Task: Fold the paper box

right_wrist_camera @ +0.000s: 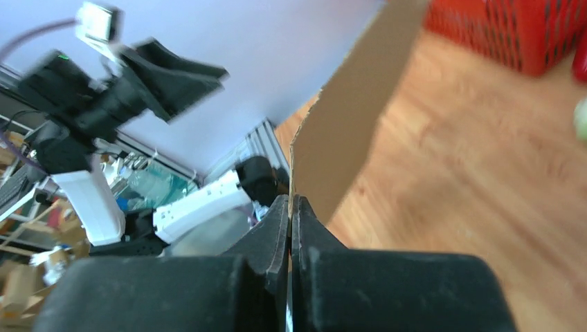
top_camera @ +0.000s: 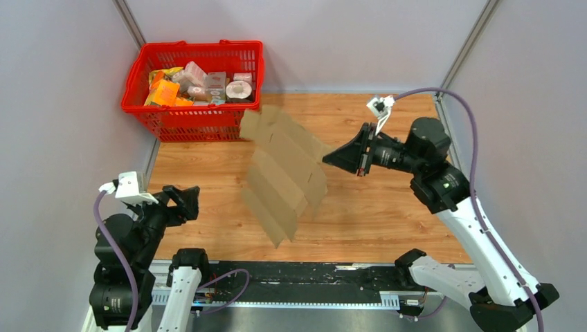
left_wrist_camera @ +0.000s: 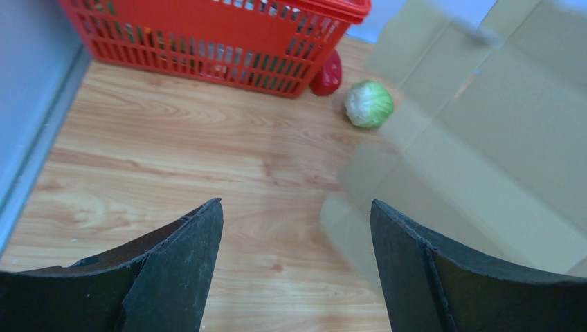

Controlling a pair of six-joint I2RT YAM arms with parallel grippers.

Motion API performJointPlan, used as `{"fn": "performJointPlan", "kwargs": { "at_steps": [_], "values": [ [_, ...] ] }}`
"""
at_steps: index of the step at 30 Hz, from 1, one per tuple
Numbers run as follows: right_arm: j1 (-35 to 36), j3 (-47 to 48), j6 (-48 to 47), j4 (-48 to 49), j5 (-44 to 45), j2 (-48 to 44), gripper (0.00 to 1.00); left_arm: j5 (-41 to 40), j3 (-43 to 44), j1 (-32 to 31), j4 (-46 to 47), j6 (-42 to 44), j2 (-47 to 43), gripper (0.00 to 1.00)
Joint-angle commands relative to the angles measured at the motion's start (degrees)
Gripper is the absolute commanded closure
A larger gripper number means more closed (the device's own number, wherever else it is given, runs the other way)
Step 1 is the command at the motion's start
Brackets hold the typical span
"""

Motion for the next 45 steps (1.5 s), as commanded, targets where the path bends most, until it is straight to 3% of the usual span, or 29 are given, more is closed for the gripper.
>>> {"fn": "performJointPlan", "kwargs": {
  "at_steps": [1, 4, 10, 14, 18, 22, 33, 36, 41, 45],
  "values": [
    [0.0, -11.4, 2.8, 1.0, -2.9, 1.1, 1.00, -6.6, 2.1, -0.4, -4.2, 4.6, 0.1, 0.14],
    [-0.6, -14.2, -3.6, -3.1, 0.3, 6.6, 1.00, -3.7, -1.3, -0.5, -1.5, 5.1, -0.1, 0.13],
    [-2.9, -15.8, -15.9, -2.7, 1.6, 19.7, 1.00, 9.7, -12.0, -0.4, 6.7, 3.6, 2.8, 0.08],
    [-3.3, -10.6, -20.8, -6.8, 0.6, 32.5, 1.00, 19.5, -18.7, -0.4, 14.5, 1.0, 9.7, 0.08],
    [-3.2, -8.3, -22.2, -6.7, 1.1, 35.5, 1.00, 23.7, -22.1, -0.5, 24.1, -1.9, 19.3, 0.14],
    [-3.2, -7.3, -22.8, -5.7, -1.5, 36.7, 1.00, 21.0, -20.9, -3.8, 27.8, -2.5, 28.3, 0.18],
    [-5.5, -9.3, -23.4, -3.1, -3.0, 35.3, 1.00, 6.7, -8.8, -16.5, 22.2, 2.8, 51.4, 0.42],
    [-5.7, -10.1, -23.1, -1.8, -3.6, 34.7, 1.00, 3.4, -9.1, -18.4, 21.3, 3.2, 52.7, 0.41],
    [-5.7, -10.0, -23.1, -1.4, -4.7, 35.6, 1.00, 7.1, -8.5, -19.5, 23.7, 2.2, 55.2, 0.27],
    [-5.7, -9.9, -22.9, -0.6, -6.1, 35.4, 1.00, 9.6, -5.2, -20.1, 22.3, 1.8, 60.3, 0.27]
  ]
}}
